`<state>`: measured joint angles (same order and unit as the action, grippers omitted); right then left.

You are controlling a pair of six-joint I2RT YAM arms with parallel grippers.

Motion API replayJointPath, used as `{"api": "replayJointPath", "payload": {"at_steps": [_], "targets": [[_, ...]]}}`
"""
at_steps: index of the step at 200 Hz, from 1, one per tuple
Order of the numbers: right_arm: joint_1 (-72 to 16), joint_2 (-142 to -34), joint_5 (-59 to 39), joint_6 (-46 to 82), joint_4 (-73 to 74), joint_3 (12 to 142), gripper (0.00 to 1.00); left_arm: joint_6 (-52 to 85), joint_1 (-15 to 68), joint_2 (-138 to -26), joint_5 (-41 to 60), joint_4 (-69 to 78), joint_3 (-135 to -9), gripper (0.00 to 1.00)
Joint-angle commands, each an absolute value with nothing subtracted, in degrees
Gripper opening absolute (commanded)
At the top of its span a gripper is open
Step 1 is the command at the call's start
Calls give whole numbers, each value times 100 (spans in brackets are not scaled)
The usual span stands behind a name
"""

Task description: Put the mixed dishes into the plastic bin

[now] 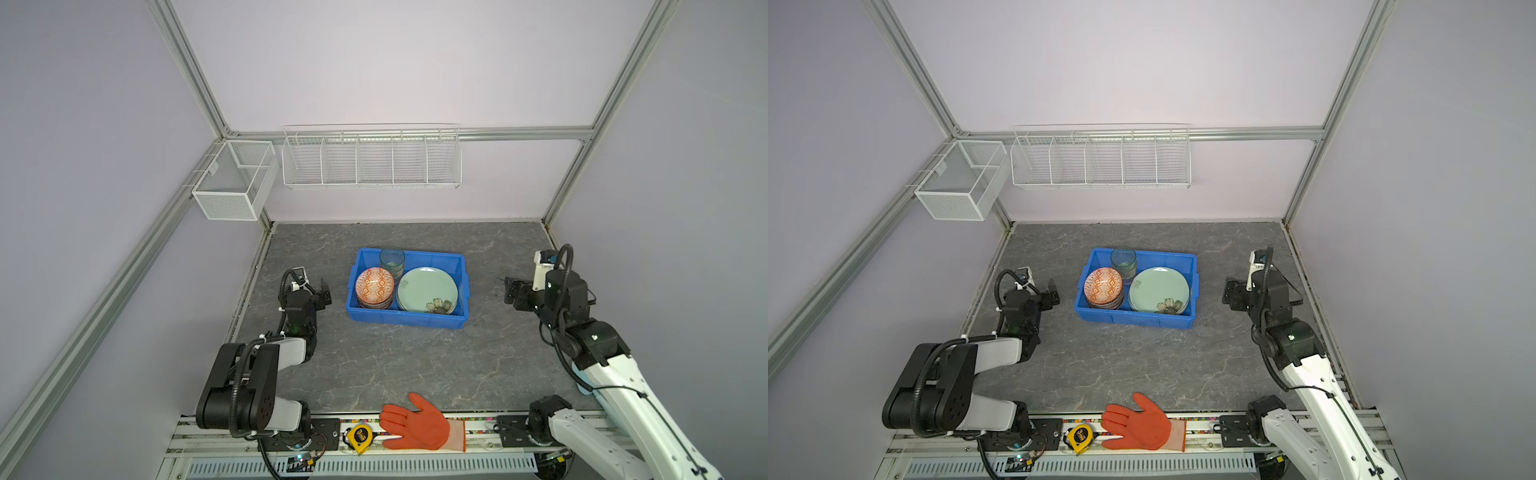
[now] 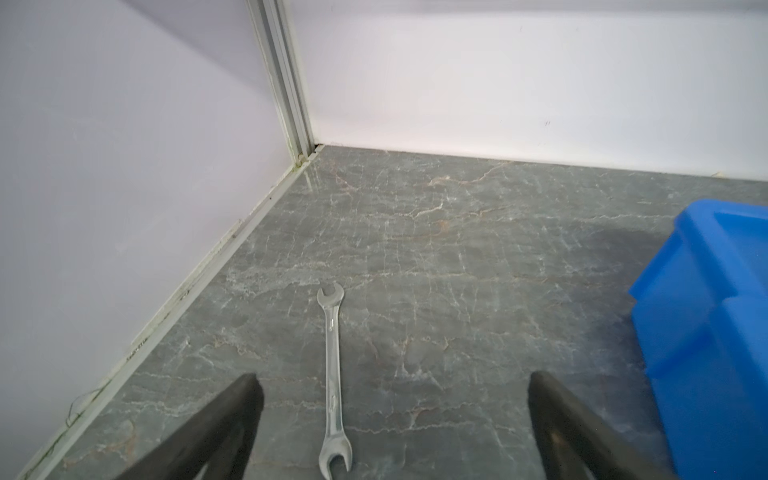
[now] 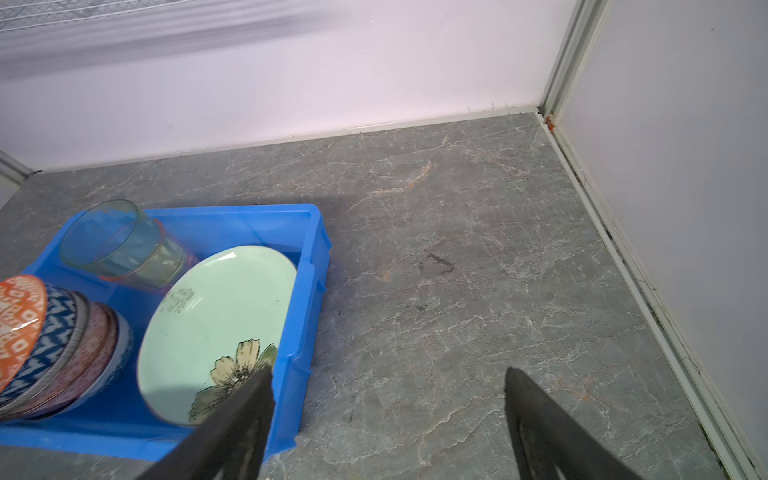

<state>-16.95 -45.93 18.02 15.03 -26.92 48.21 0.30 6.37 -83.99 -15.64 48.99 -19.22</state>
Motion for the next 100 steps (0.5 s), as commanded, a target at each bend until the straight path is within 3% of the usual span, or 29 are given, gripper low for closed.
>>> {"api": "replayJointPath", "payload": {"at_steps": [1,23,50,80,100], "targets": [[-1675,-4294,2330,1410,-1743,4323,88,-108,612,-8864,-1681,6244,-1701,99],[-1673,-4276,2256,558,-1770,4153,88,-61,610,-8842,-1711,5904,-1844,99],[-1678,-4535,2681,630,-1946,4147,88,-124,606,-8904,-1664,5616,-2053,99],[-1670,-4815,2215,-83,-1233,3735,88,-27,401,-8860,-1176,5108,-2275,99],[-1661,-5118,2473,192,-908,3553,88,55,257,-8854,-915,5014,-2320,99]]}}
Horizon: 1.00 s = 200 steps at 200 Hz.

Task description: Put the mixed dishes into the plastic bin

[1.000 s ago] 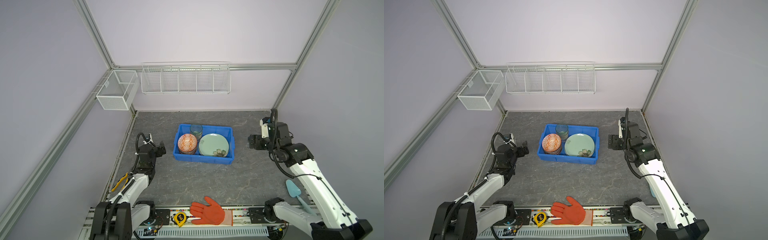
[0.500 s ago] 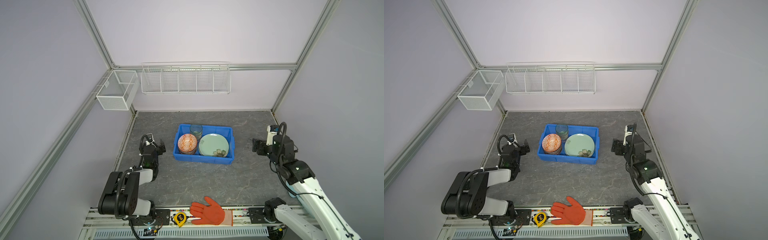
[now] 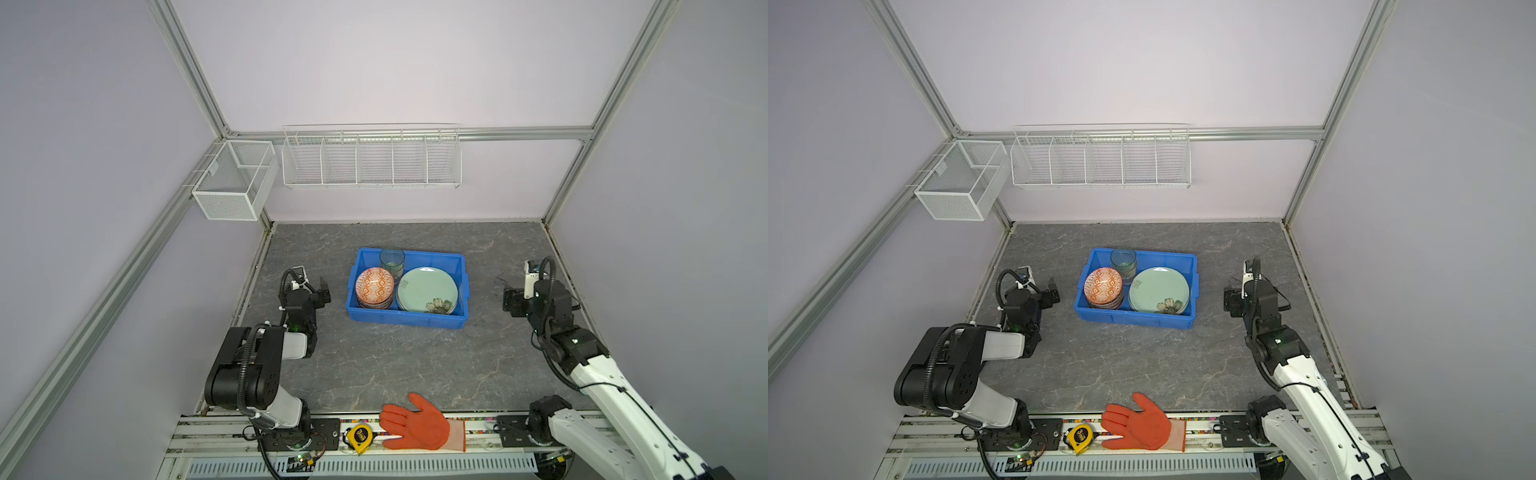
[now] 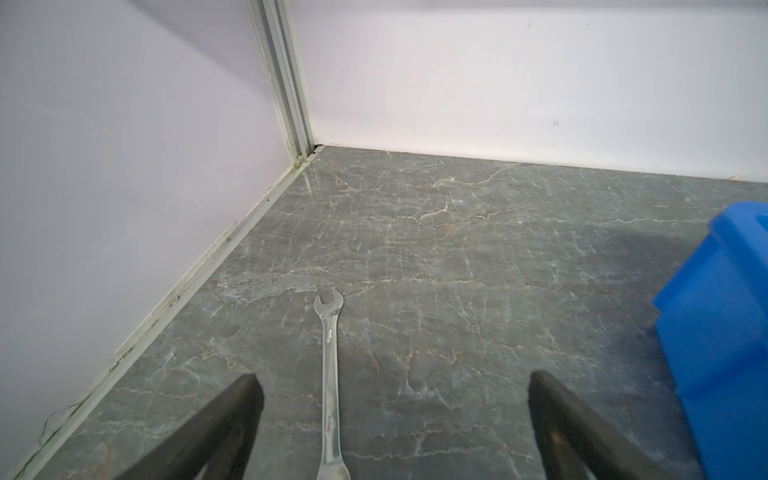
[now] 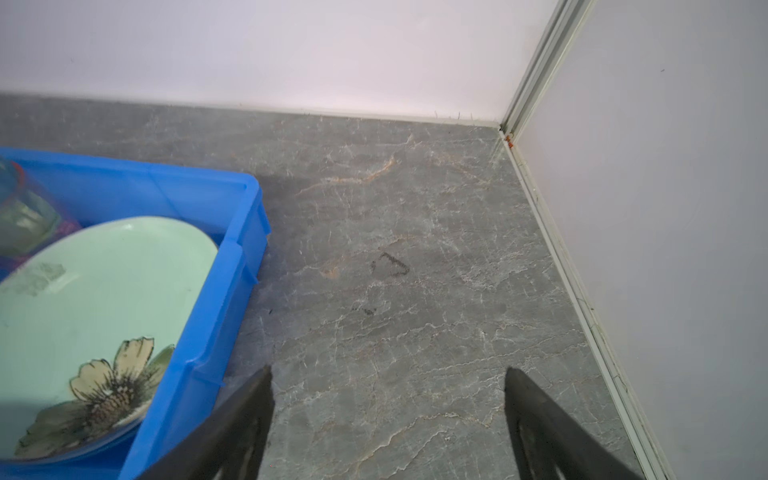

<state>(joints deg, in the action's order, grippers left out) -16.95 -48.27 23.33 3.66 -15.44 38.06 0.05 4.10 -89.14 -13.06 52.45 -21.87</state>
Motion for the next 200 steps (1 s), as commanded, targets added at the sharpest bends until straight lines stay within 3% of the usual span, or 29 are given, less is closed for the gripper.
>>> {"api": "replayJointPath", "payload": {"at_steps": [1,43,71,112,151,200], "targets": [[-1661,-5130,2493,210,-902,3552,88,58,256,-8857,-919,5016,-2320,99],[-1554,-5765,2756,66,156,3192,89,53,255,-8859,-921,5027,-2309,99],[-1243,-5997,2322,-35,1490,2622,88,32,255,-8880,-914,5082,-2292,99],[-773,-6581,1977,38,2152,2547,89,35,259,-8879,-915,5088,-2292,99],[-626,-7380,1769,-257,3835,2177,89,35,257,-8881,-912,5089,-2294,99],[-485,-8332,1203,-549,4882,2099,89,34,255,-8881,-916,5093,-2288,99]]}}
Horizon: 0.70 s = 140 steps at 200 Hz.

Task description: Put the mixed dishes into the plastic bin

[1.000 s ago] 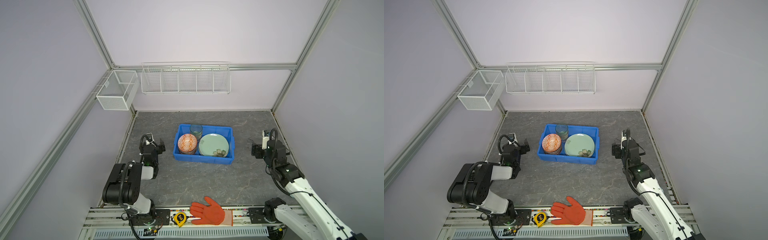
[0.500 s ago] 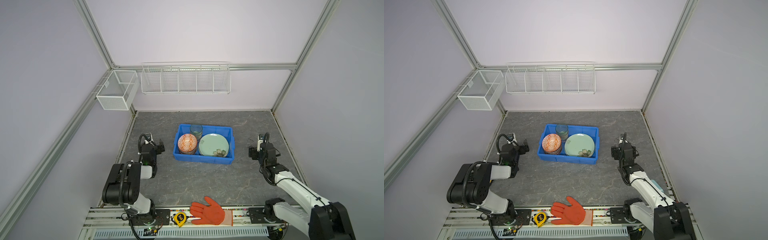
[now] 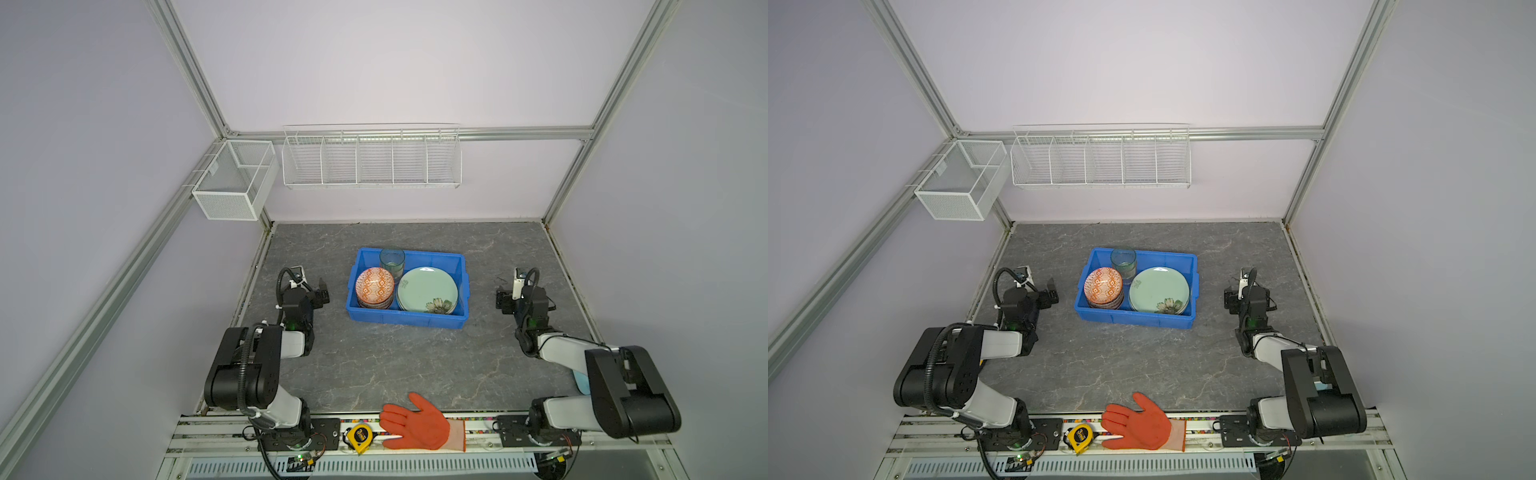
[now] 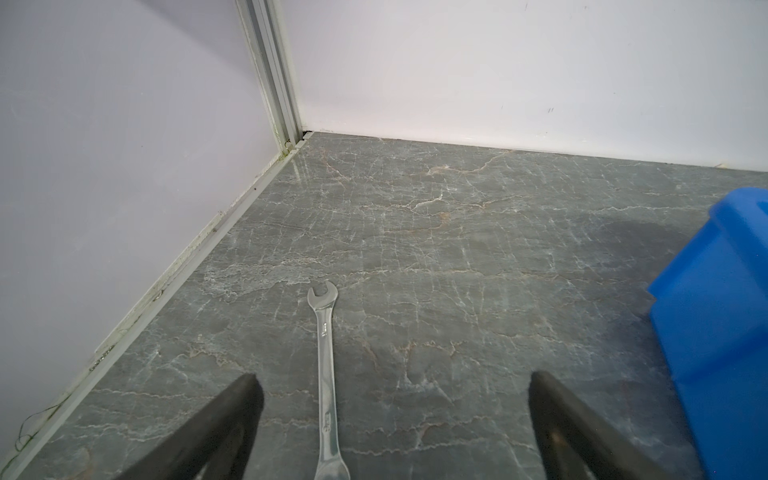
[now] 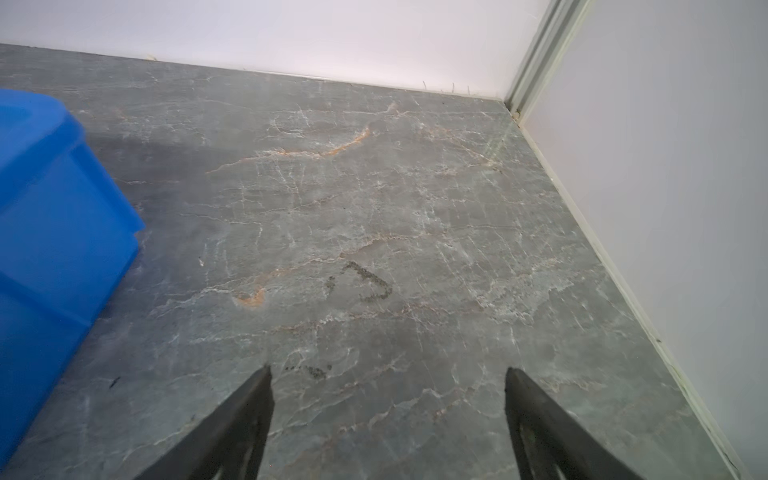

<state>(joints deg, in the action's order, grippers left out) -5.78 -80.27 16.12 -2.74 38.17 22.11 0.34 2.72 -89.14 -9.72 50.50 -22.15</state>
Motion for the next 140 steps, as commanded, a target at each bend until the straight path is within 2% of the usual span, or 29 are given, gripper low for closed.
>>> {"api": "replayJointPath", "payload": {"at_steps": [1,42,56,70,140], "targets": [[-480,-8358,1199,-543,4911,2095,89,35,255,-8879,-915,5095,-2287,99],[95,-8877,461,-57,5567,2001,89,35,256,-8878,-921,5095,-2293,99],[134,-8725,310,-76,4966,2157,89,35,255,-8882,-914,5098,-2288,99],[140,-8841,83,-169,5239,2136,88,35,255,-8883,-908,5098,-2286,99],[140,-8774,-41,-219,5045,2171,88,35,255,-8880,-911,5098,-2284,99]]}}
